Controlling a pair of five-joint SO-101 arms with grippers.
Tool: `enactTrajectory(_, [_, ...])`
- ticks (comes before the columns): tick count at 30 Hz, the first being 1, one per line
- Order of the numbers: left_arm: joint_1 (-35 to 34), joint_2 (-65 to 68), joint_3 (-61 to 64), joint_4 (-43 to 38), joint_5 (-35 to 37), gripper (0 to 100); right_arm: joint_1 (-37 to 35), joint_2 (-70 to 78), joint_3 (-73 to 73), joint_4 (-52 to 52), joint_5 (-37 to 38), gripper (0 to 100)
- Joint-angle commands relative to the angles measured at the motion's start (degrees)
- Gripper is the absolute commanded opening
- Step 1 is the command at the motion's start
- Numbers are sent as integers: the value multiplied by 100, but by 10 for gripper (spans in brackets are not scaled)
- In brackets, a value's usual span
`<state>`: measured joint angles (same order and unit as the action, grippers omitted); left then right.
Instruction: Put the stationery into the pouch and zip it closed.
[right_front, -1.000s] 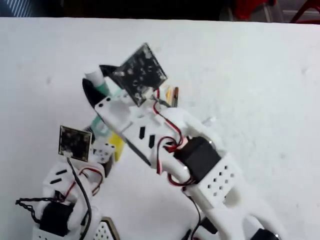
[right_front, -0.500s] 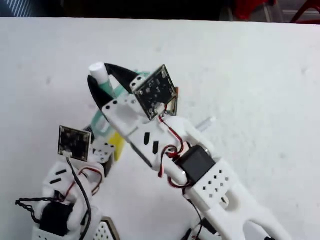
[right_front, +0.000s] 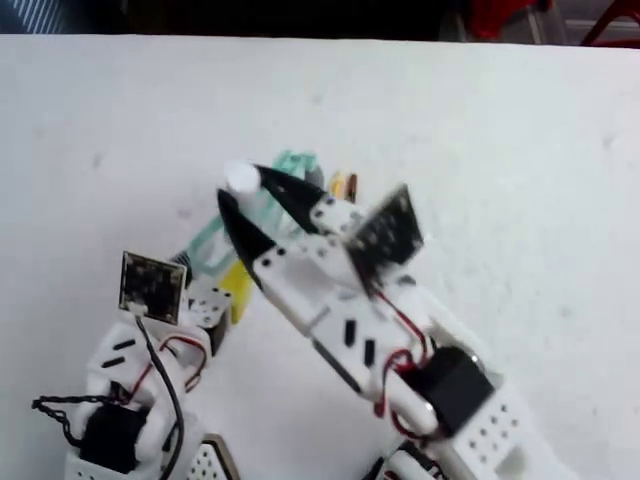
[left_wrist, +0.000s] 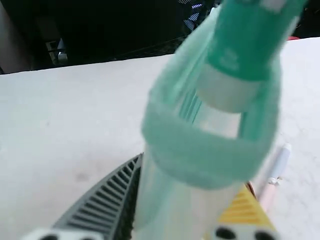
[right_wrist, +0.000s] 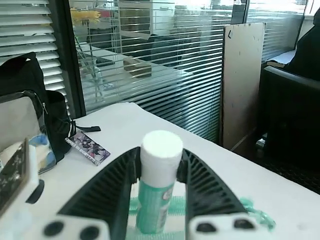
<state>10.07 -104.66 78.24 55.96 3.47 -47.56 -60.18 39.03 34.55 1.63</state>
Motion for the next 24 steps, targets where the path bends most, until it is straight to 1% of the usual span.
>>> enactTrajectory(1, [4,22,-273,0,79,190,-57,-180,132,321,79,19])
enactTrajectory(6, [4,22,-273,0,79,189,-207,180,273,207,668,20])
enactTrajectory(11, [4,22,-273,0,79,190,-321,796,-97,145,677,22])
enactTrajectory(13, [4,22,-255,0,79,190,-321,936,-299,171,677,53])
enactTrajectory(19, [4,22,-193,-97,79,190,-338,963,-422,251,677,237])
enactTrajectory(21, [4,22,-193,-105,79,190,-330,963,-422,251,677,255])
enactTrajectory(24, [4,22,-193,-105,79,189,-321,963,-440,251,677,250])
